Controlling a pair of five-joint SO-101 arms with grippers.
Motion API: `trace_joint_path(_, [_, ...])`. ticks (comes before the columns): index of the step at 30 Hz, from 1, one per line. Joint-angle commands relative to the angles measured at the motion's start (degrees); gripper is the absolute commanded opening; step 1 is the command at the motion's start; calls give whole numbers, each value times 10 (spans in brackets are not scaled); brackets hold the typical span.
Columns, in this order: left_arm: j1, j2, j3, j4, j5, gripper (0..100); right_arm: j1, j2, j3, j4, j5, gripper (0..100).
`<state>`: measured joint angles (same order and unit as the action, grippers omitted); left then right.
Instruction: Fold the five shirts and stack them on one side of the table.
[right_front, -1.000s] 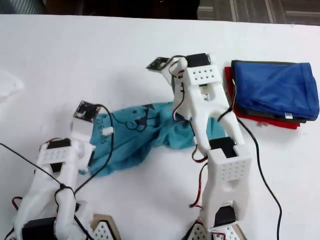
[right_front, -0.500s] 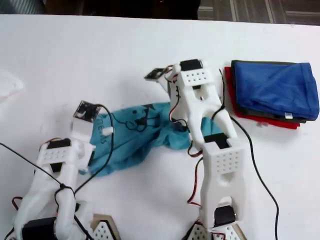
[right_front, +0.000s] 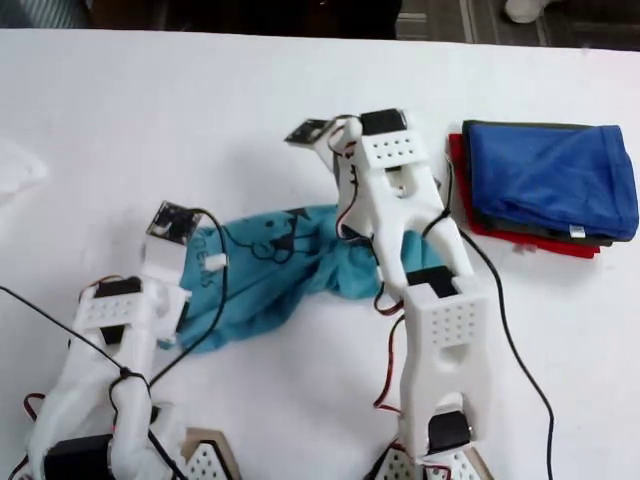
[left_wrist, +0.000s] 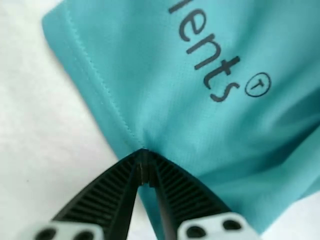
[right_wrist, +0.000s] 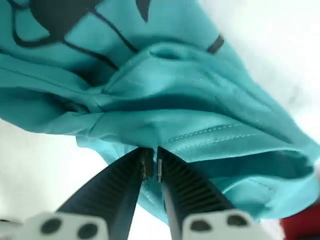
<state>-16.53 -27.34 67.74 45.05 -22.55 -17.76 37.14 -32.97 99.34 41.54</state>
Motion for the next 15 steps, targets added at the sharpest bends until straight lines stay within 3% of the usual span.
trace_joint_path(1, [3,1,-17,-10,3,26,-22,-6,-49,-3,2,19])
trace_joint_path(15, [3,1,-17,-10,3,26,-92,-7,-86,-4,4,19])
